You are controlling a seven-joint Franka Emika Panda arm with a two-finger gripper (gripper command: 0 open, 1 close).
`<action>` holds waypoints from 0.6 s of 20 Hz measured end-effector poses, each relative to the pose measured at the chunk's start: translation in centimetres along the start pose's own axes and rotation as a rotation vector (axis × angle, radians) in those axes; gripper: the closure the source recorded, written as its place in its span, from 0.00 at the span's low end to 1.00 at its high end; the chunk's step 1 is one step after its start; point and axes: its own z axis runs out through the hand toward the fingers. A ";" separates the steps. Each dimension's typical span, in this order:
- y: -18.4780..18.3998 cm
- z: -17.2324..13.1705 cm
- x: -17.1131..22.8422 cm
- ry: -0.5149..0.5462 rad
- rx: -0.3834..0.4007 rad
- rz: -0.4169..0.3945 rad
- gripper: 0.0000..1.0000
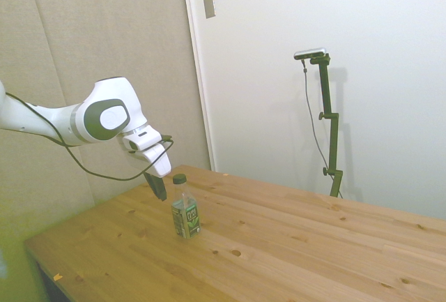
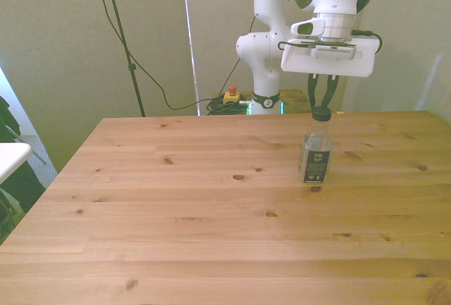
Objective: Knock down the bottle
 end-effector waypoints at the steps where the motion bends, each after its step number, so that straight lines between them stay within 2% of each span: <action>1: -0.3 0.1 0.3 0.003 -0.001 0.005 1.00; 12: -5.0 -0.5 3.6 0.045 0.016 0.073 1.00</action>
